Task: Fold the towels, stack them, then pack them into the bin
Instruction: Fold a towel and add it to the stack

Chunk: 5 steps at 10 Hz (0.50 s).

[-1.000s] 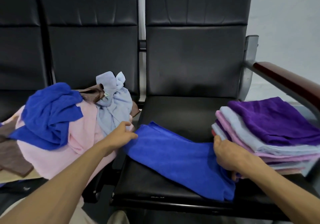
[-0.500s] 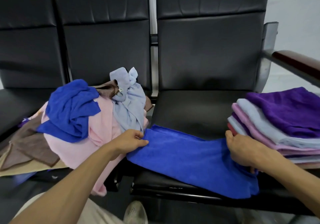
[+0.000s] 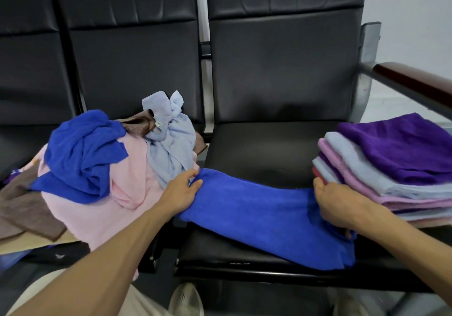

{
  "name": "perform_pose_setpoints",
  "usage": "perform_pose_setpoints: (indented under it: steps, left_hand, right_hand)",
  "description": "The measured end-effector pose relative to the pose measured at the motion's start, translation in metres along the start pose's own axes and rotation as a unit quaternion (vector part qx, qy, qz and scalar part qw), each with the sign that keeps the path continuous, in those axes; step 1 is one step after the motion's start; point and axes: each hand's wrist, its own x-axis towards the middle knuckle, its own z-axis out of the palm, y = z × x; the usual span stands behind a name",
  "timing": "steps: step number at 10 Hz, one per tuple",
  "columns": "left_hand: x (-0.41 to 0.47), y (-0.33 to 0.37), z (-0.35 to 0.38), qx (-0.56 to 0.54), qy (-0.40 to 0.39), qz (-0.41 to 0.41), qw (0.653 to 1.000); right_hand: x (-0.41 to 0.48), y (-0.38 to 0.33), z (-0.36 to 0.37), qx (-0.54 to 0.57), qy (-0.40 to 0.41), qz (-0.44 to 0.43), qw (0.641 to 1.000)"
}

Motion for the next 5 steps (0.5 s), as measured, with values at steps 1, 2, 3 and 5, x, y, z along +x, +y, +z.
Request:
perform_pose_setpoints:
  steps: [1,2,3,5]
  left_hand:
    - [0.002,0.001,0.001,0.007,-0.005,-0.047,0.999]
    - [0.002,0.005,0.002,0.07,-0.049,-0.087,0.992]
    - [0.002,0.008,-0.001,0.106,-0.072,-0.085,0.988]
    - [0.003,0.006,-0.021,0.122,-0.007,-0.041,0.992]
  right_hand:
    - [-0.01,-0.004,-0.018,0.064,-0.092,0.022,0.993]
    - [-0.007,-0.004,-0.008,0.07,-0.12,0.017,0.99]
    - [-0.003,-0.002,-0.008,0.058,-0.161,0.003,0.985]
    - [-0.003,-0.001,-0.023,0.162,-0.216,-0.026,0.962]
